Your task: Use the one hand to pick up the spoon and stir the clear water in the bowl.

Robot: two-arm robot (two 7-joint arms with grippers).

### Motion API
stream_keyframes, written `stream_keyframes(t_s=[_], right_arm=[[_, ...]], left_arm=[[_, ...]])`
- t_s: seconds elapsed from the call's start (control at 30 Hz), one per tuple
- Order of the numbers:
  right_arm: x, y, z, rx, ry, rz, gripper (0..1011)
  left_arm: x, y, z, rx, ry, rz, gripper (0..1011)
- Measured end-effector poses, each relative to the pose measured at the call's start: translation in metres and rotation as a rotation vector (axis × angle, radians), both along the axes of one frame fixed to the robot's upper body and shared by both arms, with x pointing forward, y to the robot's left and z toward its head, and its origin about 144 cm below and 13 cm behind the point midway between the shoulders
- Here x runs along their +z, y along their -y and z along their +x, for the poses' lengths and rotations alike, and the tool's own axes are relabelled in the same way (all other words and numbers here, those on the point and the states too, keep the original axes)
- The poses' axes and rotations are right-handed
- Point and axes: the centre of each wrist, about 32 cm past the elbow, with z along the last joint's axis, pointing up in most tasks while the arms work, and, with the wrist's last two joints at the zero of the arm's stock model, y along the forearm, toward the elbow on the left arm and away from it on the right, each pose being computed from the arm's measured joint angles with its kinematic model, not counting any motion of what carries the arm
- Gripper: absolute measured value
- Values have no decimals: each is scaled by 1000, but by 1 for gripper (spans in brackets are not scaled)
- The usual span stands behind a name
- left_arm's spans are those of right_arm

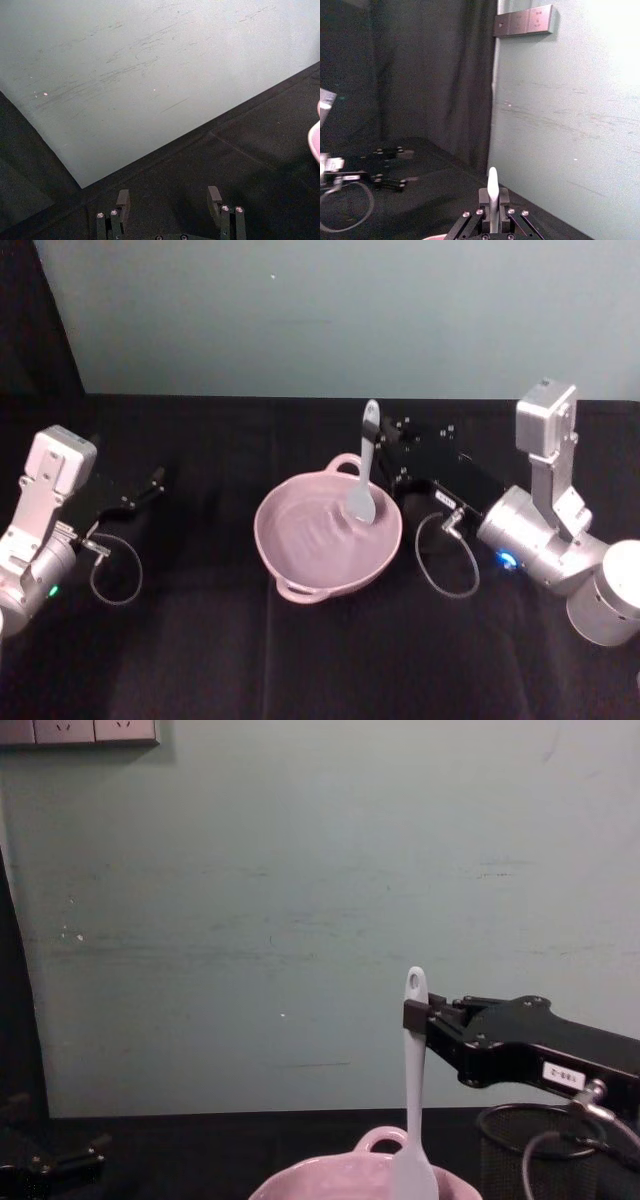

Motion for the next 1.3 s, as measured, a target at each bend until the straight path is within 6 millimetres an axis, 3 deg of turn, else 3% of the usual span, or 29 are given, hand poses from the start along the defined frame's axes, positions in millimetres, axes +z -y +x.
stream_keyframes(t_s=[0.23,0.53,0.93,1.3], right_arm=[[-3,-4,-18,81,-37,26,108],[-8,-25,-22,160,-53,53,109],[-21,-47,8,70,10,71,109],[-24,-33,25,-66,99,17,109]], left_arm=[[0,0,0,0,0,0,1011],[0,0,0,0,0,0,1011],[0,0,0,0,0,0,1011],[0,0,0,0,0,0,1011]])
